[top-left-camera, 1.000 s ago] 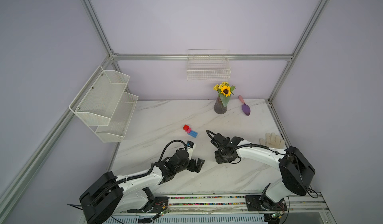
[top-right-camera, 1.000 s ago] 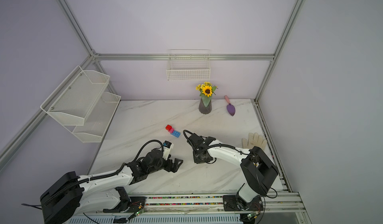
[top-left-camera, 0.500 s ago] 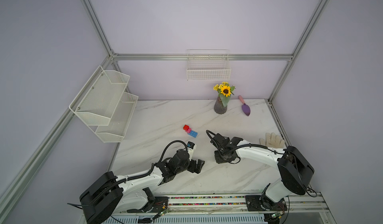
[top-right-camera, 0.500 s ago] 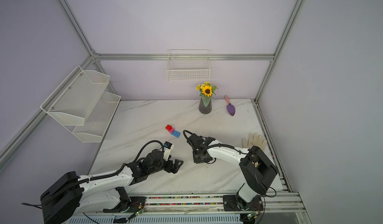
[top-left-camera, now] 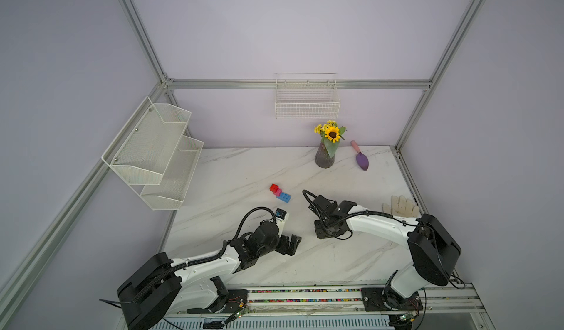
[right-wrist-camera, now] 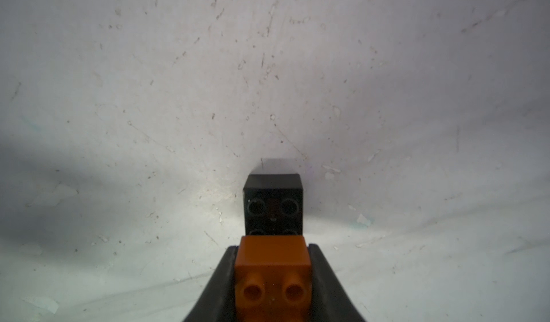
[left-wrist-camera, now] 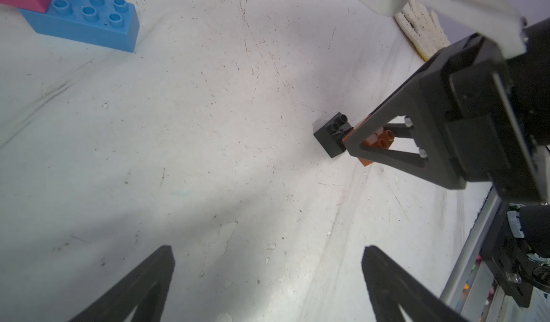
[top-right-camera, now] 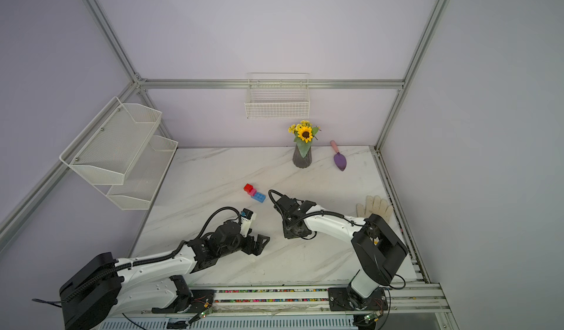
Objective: Assemble the letter v with lego
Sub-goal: Assemble the lego brick with the lego brick.
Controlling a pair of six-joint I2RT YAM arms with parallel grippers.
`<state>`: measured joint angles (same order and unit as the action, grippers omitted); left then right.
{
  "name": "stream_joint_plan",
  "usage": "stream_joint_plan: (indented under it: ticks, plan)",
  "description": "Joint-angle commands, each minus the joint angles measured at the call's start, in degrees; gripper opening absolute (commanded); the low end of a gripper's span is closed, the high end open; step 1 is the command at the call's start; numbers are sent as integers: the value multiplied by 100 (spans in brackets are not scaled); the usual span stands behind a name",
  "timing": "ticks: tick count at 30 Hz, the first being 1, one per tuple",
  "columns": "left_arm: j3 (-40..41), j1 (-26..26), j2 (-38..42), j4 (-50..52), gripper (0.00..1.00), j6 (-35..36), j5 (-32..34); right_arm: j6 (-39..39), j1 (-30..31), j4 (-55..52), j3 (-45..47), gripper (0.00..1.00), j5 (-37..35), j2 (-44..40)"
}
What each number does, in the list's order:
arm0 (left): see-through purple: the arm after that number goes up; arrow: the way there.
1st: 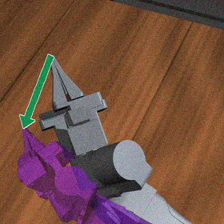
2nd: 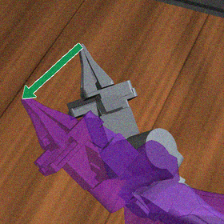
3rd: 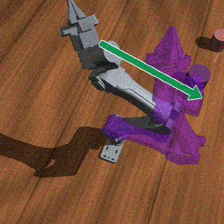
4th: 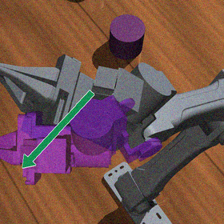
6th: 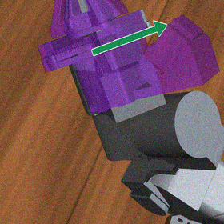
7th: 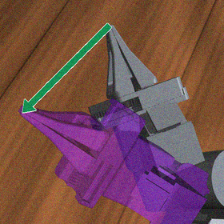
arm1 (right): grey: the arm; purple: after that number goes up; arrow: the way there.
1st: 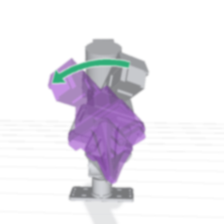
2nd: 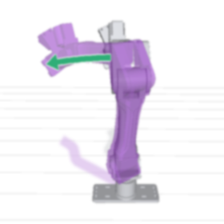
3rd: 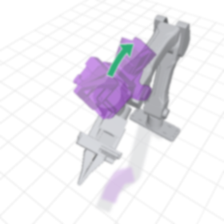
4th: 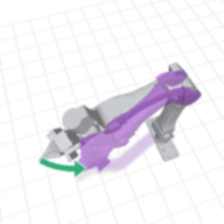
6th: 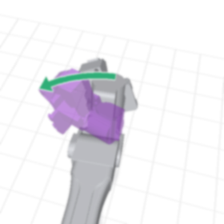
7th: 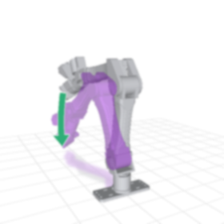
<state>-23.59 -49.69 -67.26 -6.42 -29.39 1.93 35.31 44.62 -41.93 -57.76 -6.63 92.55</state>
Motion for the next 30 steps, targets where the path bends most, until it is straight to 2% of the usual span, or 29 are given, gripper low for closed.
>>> stream_joint_plan:
  ticks: [1, 16, 30]
  plan:
    - [60, -43, 70, -184, 100, 36, 78, 64, -32, 83, -69, 13, -61, 109]
    - [153, -41, 354, -35, 100, 47, 202, 204, -32, -103, -43, 13, 34, 369]
    - [158, -41, 574, 106, 100, 12, 376, 524, 19, -97, 526, 12, 189, 283]
